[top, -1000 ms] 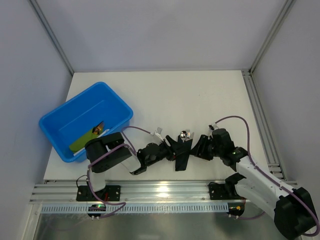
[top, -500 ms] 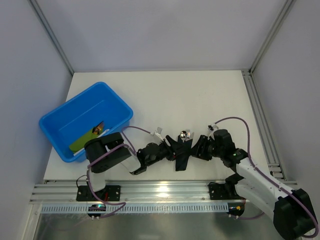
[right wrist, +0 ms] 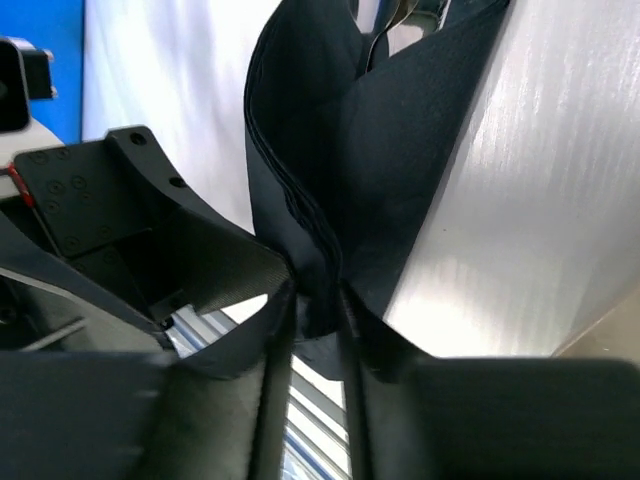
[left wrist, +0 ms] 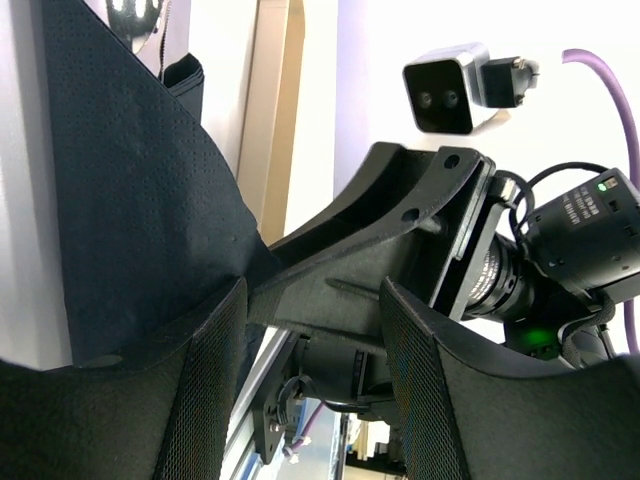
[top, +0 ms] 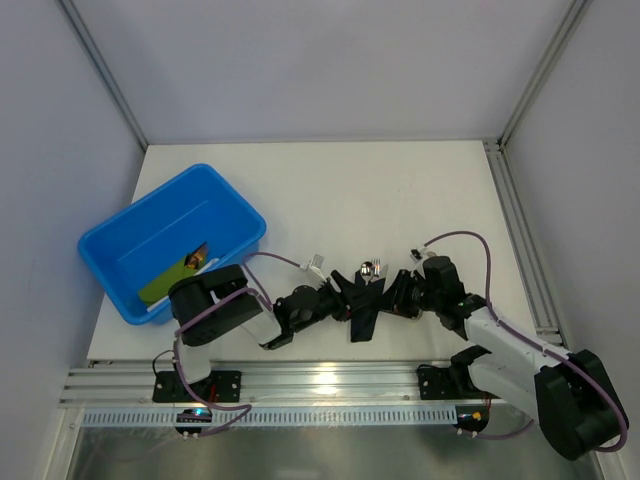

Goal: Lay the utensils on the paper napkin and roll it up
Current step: Roll the napkin at the center of the board.

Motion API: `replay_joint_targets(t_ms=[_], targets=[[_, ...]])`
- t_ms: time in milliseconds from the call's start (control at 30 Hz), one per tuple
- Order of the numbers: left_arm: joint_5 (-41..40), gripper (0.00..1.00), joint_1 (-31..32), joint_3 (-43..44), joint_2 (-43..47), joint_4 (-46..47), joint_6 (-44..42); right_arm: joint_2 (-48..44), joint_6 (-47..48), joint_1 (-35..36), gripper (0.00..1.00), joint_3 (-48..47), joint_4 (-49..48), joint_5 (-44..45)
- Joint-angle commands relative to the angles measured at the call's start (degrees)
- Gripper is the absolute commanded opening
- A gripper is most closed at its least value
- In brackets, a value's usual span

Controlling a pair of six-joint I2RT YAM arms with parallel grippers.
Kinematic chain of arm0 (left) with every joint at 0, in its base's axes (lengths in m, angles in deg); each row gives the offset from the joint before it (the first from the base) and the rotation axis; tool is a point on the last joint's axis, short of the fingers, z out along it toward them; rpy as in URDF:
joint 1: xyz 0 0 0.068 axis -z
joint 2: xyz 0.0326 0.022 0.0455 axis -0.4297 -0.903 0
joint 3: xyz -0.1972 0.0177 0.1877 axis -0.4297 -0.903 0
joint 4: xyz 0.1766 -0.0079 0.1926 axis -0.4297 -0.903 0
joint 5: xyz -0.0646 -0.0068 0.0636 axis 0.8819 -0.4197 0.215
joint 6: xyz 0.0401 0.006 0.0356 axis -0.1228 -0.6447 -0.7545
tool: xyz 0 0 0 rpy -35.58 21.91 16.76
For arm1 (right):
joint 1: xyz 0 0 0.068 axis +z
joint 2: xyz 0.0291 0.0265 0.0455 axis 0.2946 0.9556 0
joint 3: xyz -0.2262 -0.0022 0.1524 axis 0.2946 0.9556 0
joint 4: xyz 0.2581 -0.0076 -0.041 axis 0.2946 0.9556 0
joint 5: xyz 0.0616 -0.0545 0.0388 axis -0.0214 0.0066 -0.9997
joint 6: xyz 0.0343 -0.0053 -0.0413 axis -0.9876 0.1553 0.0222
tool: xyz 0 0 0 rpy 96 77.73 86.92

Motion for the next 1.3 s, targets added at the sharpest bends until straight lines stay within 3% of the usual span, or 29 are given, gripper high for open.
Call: replay_joint_targets(t_ms=[0, 67, 300, 433, 533, 600, 700, 733, 767, 867, 967, 1033, 1267], targets=[[0.3, 0.57, 0.3, 0.0, 1.9, 2.2, -1.3, 1.3, 0.2, -0.9, 0.23, -0.9, -5.7, -0.2], [0.1, 0.57, 0.2, -0.3, 2.1, 2.1, -1.7, 2.5, 0.8, -1.0, 0.04, -1.7, -5.0, -0.1], [-2.9, 0.57, 0.3, -0.3, 11.6, -9.7, -11.3, 2.3, 3.3, -1.0, 0.04, -3.1, -0.1, -0.3], [-5.7, 0.57, 0.3, 4.2, 21.6, -31.3, -20.4, 0.1, 4.8, -0.9, 0.04, -4.5, 6.8, 2.0], [-4.9, 0.5, -0.4, 8.9, 24.1, -38.2, -26.6, -1.0, 5.5, -0.9, 0.03, -5.3, 10.1, 3.7], [-2.9, 0.37, -1.7, 12.5, 24.6, -42.9, -29.4, -0.9, 5.8, -0.9, 0.04, -5.8, 11.4, 4.1], [4.1, 0.23, -4.3, 19.0, 22.1, -48.4, -32.0, -1.3, 5.8, -0.9, 0.04, -5.6, 11.6, 4.0], [9.1, 0.06, -5.5, 20.6, 21.1, -49.4, -32.7, -1.4, 5.7, -0.9, 0.04, -5.5, 11.6, 4.2], [11.5, 0.0, -6.2, 22.2, 20.0, -50.8, -33.2, -1.6, 5.7, -0.9, 0.04, -5.3, 11.5, 4.3], [17.5, 0.0, -7.9, 30.7, 13.4, -56.3, -34.9, -1.8, 5.3, -0.8, 0.04, -5.0, 11.4, 4.6], [17.7, 0.0, -8.5, 37.5, 8.6, -64.7, -37.9, -1.6, 5.2, -0.8, 0.03, -5.1, 11.5, 4.8], [18.0, 0.0, -8.5, 44.0, 5.1, -75.2, -43.0, -1.5, 5.2, -0.8, 0.04, -5.1, 11.7, 5.0], [17.9, 0.0, -8.4, 48.6, 1.2, -84.8, -50.1, -1.5, 4.6, -0.8, 0.03, -5.9, 12.3, 5.7]])
